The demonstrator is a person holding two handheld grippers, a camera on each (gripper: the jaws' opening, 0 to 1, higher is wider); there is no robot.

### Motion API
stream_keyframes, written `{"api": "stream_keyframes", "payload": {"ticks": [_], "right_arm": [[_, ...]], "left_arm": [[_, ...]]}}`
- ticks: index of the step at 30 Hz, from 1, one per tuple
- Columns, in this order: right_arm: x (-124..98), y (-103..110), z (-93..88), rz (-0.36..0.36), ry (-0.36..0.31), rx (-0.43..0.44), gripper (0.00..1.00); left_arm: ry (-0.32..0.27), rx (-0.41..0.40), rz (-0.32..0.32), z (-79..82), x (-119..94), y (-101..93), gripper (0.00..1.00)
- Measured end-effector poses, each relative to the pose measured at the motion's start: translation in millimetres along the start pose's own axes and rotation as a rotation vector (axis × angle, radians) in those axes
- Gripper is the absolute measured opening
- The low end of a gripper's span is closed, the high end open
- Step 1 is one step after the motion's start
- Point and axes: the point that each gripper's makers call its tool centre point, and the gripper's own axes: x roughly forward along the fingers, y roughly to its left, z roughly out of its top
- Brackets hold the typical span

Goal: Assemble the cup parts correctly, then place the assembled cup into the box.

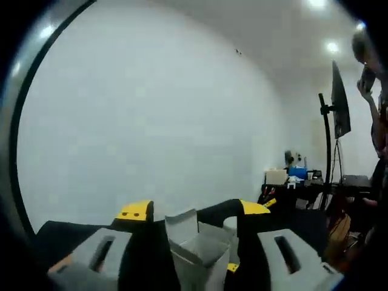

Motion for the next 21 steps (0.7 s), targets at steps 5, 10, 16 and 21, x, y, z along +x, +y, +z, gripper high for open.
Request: {"api": "stream_keyframes", "payload": {"ticks": [5,10,16,21], "right_arm": [[-3.5,-1.6,4.1,0.015,-0.001,-0.006,0.49],[-6.9,-3.2,20.1,0.033,-0.021,-0.020,0.55],[-25.1,-0.1,36.6,0.111,0.003,-0.013,0.68],[-65.0,3.1,47.3,0.253,0.043,-0.012,0.68]], "left_arm": [[-0.003,-0.077,0.015,-19.3,-10.7,20.9,0.59],[-0.007,-0.049,0.077,-25.6,-22.6,33.6,0.62],[-0.023,-0.043,0.078,-23.5,-30.0,33.0,0.62],[-0.039,0.026,-0.056,-31.3,-27.1,16.3,0.65]]}}
